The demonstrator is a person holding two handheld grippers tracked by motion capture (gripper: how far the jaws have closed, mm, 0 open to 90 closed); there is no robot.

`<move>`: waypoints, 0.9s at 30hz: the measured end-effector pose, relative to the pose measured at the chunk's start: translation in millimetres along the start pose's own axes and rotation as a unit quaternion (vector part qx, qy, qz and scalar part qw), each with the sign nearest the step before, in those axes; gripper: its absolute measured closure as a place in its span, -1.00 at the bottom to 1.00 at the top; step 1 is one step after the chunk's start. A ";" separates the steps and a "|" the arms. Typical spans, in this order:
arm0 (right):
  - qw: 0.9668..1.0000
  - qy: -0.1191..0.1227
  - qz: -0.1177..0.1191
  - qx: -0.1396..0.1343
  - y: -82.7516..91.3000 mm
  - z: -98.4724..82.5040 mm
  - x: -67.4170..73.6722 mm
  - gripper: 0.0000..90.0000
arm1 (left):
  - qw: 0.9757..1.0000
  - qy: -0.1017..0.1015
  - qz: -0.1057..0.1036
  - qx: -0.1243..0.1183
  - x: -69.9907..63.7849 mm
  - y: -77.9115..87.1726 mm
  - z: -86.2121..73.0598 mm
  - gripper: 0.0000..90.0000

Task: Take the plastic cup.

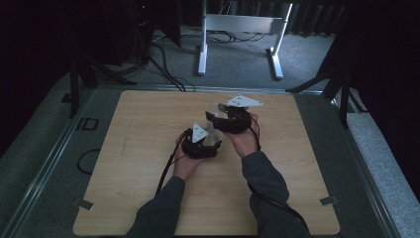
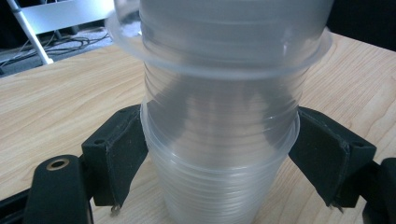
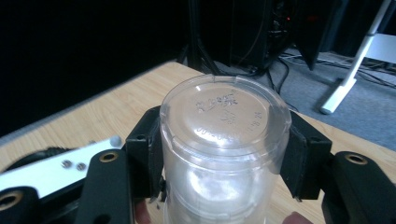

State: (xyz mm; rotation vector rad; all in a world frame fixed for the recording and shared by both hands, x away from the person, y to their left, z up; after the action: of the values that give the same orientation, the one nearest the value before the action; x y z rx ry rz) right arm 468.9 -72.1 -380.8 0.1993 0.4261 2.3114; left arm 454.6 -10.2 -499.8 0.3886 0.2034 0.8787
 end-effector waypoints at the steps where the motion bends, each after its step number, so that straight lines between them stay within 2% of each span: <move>1: 1.000 0.000 -0.001 -0.001 0.5 0.7 -0.4 -0.10 | 1.000 0.000 0.000 0.000 0.0 0.0 0.0 -0.55; 27: 0.999 -0.003 0.000 -0.036 18.6 26.5 -0.9 -0.08 | 1.000 0.000 0.000 0.006 0.6 -0.4 -3.5 -0.55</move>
State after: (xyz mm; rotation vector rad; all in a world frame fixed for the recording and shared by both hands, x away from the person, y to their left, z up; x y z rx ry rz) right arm 464.3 -78.5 -349.4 0.1715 0.3399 2.3209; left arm 454.1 -9.0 -503.2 0.4001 0.2091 0.8781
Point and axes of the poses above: each handheld gripper's, and its own axes: y roughly backward along the jaws, z roughly out of its top, x roughly to its left, the point moved 8 cm from there along -y, roughly forward along the jaws, and after that the axes turned 2 degrees about y, right-handed, at the moved point
